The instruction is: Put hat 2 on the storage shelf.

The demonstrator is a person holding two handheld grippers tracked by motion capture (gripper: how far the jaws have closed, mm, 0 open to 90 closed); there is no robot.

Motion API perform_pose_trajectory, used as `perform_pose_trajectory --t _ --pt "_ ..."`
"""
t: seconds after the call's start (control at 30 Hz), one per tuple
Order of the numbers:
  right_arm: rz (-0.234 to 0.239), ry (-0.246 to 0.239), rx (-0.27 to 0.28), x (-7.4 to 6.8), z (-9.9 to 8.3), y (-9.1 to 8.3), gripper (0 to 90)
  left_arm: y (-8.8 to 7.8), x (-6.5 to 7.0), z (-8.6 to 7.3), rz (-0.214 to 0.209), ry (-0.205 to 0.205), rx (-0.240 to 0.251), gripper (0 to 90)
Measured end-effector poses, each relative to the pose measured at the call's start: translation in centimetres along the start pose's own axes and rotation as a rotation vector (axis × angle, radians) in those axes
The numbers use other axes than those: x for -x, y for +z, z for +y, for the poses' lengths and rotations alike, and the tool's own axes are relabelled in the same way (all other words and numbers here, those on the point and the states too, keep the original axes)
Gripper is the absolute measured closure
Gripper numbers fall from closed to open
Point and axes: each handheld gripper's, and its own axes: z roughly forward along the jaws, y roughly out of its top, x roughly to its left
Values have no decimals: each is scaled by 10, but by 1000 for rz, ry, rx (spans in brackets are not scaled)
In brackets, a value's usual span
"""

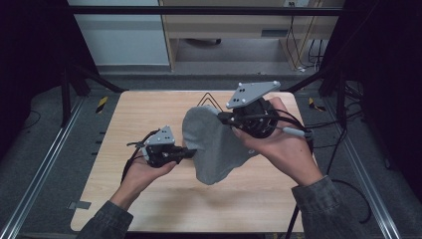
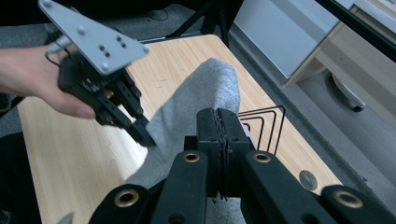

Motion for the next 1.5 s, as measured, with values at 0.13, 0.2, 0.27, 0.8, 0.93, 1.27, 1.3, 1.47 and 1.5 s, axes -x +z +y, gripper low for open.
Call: perform_pose_trajectory --t 0.13,0.2,0.27,0.8,0.93,1.27,1.3,1.47,1.5 --pt "-6 13 -1 4 -5 -1 895 -8 -2 3 17 -1 -7 875" --pt "-10 23 5 6 -7 -1 894 -13 -3 7 29 -3 -9 875" --pt "-11 34 12 9 -9 -3 894 -18 -3 11 38 1 -9 875" --pt "-26 141 107 40 -17 -10 895 -56 -12 75 139 56 -31 876" --pt "-46 166 138 51 -17 -11 894 -61 -18 94 172 70 -39 876" --pt "-86 252 218 92 -19 -3 894 -56 -42 128 229 70 -32 875" --pt "-93 260 225 96 -19 0 894 -56 -44 130 236 75 -31 875" --pt "-110 297 264 107 -21 6 895 -54 -52 137 255 80 -22 876" --pt "-112 299 269 109 -21 8 894 -54 -53 138 259 80 -19 876"
